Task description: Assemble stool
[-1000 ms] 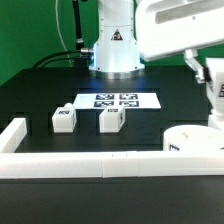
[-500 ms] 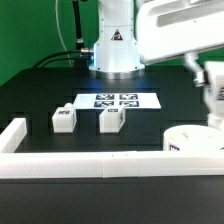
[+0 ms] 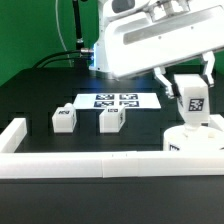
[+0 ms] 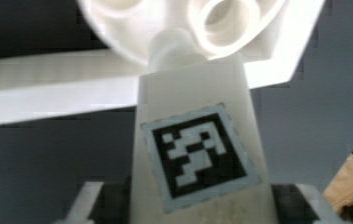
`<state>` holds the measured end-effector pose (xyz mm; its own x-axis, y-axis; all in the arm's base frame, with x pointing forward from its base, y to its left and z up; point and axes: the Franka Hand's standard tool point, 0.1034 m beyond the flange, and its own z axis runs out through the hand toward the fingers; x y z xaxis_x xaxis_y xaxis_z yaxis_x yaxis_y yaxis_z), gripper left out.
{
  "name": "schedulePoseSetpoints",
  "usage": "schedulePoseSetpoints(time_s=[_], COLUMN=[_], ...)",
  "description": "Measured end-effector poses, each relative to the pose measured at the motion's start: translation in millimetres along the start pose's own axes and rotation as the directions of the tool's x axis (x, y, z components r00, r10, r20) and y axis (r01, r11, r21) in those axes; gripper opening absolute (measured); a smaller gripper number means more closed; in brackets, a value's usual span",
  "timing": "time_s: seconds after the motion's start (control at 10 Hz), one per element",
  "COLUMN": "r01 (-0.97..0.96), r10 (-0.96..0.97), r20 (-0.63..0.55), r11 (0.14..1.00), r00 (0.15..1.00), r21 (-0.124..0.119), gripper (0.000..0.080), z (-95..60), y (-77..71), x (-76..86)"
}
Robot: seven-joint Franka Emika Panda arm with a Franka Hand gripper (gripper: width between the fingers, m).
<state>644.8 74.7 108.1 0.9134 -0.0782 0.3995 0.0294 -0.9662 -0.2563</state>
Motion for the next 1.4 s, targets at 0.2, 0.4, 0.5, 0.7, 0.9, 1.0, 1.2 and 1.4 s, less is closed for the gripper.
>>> schedulePoseSetpoints(time_s=[0.2, 0.4, 0.5, 0.7, 0.9, 1.0, 1.2, 1.4], r01=[-0.018, -0.022, -0.023, -0.028, -0.032, -0.033, -0.037, -0.033], r10=[0.018, 0.021, 0.023, 0.027, 0.031, 0.033, 0.037, 0.033], r20=[0.012, 0.020, 0.021, 0.025, 0.021, 0.022, 0.025, -0.011], r11=[1.000, 1.000, 1.000, 1.000, 0.999, 0.999, 0.999, 0.999], r00=[1.000, 1.000, 1.000, 0.999, 0.999, 0.999, 0.999, 0.999], r21=[0.012, 0.008, 0.008, 0.010, 0.013, 0.012, 0.009, -0.007], gripper=[0.0325, 0.0325, 0.0325, 0.0325, 0.0325, 0.0325, 0.0325, 0.0325], z=[6.0, 9.5, 10.5, 14.7, 17.9, 18.6, 22.1, 26.0], y=[-17.7, -14.4, -14.4, -14.2, -13.8, -13.0, -9.9, -9.9], x=[-5.9, -9.8, -10.5, -10.8, -7.6, -8.0, -11.2, -10.9])
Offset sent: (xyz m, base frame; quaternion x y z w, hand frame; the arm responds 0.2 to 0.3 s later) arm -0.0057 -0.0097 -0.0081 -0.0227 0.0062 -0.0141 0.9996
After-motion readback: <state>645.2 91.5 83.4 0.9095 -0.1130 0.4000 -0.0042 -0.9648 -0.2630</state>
